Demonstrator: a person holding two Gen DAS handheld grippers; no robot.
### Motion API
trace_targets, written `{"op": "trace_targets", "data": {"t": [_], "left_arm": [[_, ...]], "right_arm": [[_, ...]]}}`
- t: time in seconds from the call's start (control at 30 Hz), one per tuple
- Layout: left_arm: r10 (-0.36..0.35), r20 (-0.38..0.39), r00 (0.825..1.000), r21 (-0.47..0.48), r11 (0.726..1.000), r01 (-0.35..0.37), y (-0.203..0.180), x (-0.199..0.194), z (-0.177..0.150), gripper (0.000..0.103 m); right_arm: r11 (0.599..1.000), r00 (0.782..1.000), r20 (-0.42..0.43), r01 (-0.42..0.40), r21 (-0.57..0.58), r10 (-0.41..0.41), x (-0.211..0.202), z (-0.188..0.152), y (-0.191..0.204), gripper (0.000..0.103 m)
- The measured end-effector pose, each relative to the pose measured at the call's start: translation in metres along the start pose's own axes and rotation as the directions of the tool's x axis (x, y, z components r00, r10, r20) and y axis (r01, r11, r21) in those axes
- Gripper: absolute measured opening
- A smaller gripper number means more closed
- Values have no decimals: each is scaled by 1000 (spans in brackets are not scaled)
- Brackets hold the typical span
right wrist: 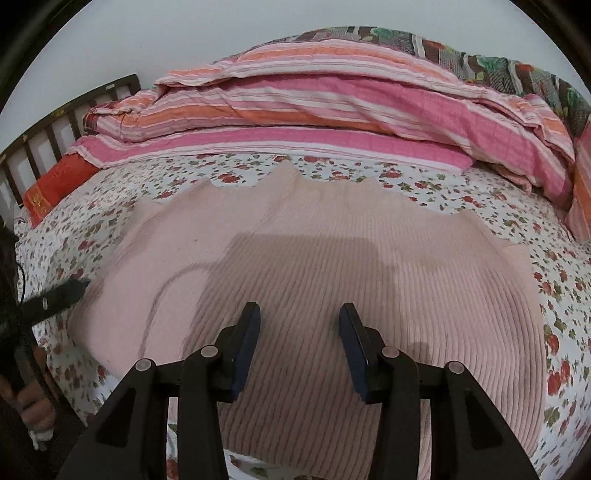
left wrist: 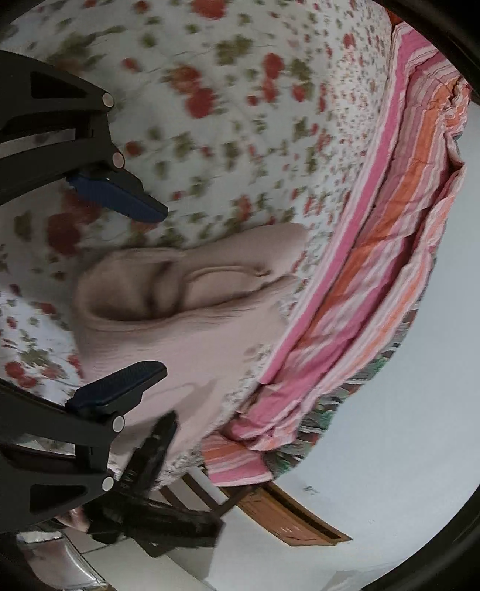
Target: Fold small clothes
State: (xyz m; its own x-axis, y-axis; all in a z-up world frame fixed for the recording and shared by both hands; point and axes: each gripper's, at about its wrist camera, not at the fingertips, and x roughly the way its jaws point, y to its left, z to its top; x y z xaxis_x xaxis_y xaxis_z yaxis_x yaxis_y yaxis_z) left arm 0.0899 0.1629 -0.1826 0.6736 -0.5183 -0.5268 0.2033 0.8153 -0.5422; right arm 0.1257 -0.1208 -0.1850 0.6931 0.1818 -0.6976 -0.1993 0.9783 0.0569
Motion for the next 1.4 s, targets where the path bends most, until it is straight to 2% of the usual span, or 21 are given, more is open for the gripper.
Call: {"op": "trace_targets", "data": {"t": [0.23,0.33,0.37,0.4,0.47,0.53,0.63,0.7,0.83,0.97,1.13,1.27,1.33,1.4], "left_arm": [[-7,-10,1000,-11,1000,7,-14,21,1,74],[26,-24,999,-7,1000,-26,-21,37,6,74],[32,-18,999,-15,999,-33,-21,40,7,74],[33,-12,999,-22,999,-33,-21,40,7,73],[43,11,999,-46,998,-43,-21,36,8,64],[31,14,999,-66,997,-30,-22,31,10,41],[32,12,999,-76,997,-31,-23,27,16,31],[42,13,999,-89,995,-40,-26,25,21,27],[51,45,998,-93,995,-47,-42,15,34,23],[80,93,992,-32,996,-77,-87,8,48,21],[143,115,983,127,979,-157,-172,16,61,20],[148,82,986,277,947,-165,-249,45,55,20],[124,38,992,338,932,-129,-286,71,40,20],[102,-9,995,362,928,-92,-306,93,24,20]], "right_arm": [[1000,998,69,-7,3,7,-17,-18,-5,44],[1000,997,81,-12,11,11,-18,-23,-9,42],[1000,996,88,-14,25,11,-16,-24,-10,38],[999,995,101,-11,41,7,-13,-25,-12,29],[996,993,112,-32,84,23,-5,-29,-19,26],[995,993,114,-50,89,40,-8,-28,-21,26],[993,992,98,-84,82,76,-18,-26,-24,26],[990,990,101,-112,87,103,-31,-28,-32,26],[986,985,138,-123,115,107,-60,-38,-54,30],[981,982,177,-101,165,72,-90,-52,-93,34],[967,977,214,-70,245,17,-120,-70,-146,34],[951,971,234,-32,306,-43,-141,-87,-188,34],[944,970,235,-16,331,-66,-150,-95,-205,34],[934,970,229,-6,357,-81,-158,-105,-220,34]]}}
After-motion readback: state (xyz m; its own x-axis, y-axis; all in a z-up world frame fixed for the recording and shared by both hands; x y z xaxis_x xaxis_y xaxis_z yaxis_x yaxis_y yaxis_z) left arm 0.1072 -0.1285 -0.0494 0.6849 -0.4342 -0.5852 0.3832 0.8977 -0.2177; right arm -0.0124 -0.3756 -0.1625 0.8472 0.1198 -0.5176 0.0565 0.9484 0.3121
